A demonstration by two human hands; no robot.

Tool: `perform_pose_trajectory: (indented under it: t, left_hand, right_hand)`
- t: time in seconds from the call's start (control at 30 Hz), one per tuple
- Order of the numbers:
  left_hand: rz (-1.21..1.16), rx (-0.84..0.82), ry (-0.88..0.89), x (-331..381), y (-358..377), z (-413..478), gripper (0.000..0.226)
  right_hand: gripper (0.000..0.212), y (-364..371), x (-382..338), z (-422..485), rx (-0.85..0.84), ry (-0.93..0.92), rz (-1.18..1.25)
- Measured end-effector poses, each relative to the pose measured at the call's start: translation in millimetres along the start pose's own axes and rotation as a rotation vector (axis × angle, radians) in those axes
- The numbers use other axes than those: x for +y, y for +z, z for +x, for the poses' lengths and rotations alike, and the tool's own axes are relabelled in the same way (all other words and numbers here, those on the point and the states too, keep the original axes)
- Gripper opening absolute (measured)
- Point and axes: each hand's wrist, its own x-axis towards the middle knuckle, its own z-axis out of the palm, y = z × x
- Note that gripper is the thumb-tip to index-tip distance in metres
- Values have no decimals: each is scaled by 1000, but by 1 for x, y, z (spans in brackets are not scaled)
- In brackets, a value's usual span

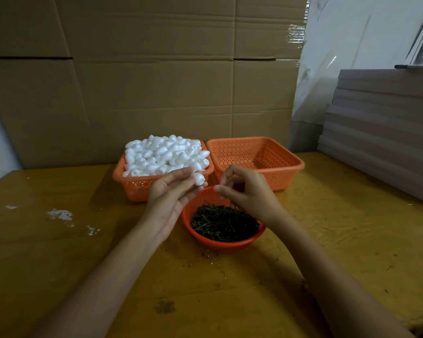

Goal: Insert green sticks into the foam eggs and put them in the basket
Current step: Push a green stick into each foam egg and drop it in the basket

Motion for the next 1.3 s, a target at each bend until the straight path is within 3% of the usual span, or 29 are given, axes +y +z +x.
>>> perform_pose_trajectory:
  t: [0.2,0.57,0.83,1.07,1.3]
  left_hand:
    - [31,-17,-1,3,3,-2,57]
    - [150,-89,26,0,0,-1,31]
    - [164,-126,55,0,1,-1,28]
    - [211,-69,74,1,7,-5,37]
    - [190,-49,48,3,8,-6,31]
  right_hand:
    - [17,0,-2,1,59,-31,-11]
    - [16,0,-3,1,83,-33,-82]
    - [17,0,-3,1,75,-32,-85]
    - [15,0,-2,1,84,-42,-76]
    - [17,0,-2,1,77,-41,-66]
